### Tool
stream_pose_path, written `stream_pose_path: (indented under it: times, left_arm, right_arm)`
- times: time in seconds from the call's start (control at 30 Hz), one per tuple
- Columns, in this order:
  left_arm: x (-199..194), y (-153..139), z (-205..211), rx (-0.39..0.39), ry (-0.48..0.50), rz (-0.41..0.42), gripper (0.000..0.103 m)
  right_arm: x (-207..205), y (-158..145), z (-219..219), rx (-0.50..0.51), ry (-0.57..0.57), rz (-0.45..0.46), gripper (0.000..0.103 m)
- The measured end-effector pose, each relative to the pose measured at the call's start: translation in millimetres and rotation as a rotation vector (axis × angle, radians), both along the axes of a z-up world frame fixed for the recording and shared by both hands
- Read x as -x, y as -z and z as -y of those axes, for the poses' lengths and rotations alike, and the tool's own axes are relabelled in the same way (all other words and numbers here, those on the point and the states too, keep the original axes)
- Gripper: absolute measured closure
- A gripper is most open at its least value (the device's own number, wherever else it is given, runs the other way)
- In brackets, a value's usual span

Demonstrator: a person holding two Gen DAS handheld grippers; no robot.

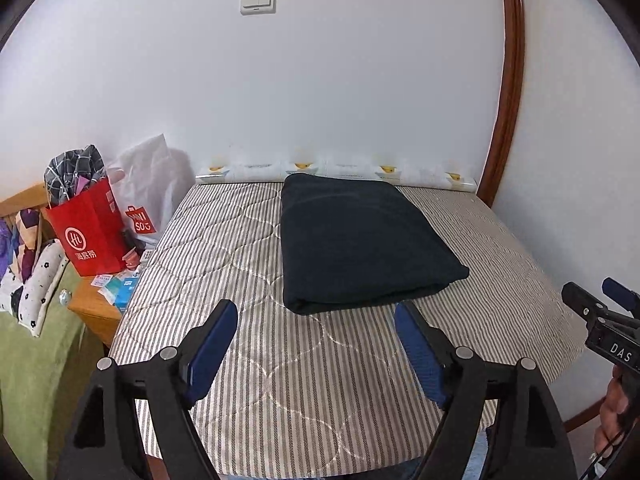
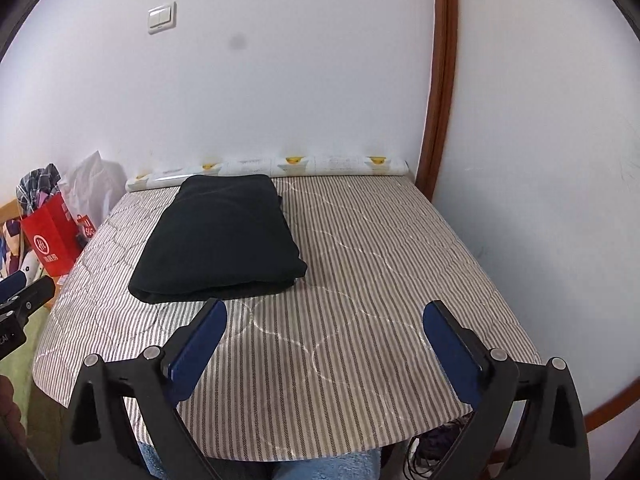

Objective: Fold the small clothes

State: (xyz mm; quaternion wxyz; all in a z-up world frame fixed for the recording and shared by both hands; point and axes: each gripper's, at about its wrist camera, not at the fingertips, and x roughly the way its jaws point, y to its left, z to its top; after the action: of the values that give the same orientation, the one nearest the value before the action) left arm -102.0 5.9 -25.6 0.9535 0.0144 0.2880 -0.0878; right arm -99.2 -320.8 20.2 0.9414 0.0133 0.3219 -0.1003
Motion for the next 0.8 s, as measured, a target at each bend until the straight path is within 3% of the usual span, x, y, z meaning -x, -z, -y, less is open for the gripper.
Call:
stream_pose_path:
  times: [0.8]
  left_arm:
    - [6, 5, 1, 0.004, 0.008, -0.010, 0.023]
  right_arm:
    - [11, -6, 4, 0.013, 0.007, 0.015, 0.006]
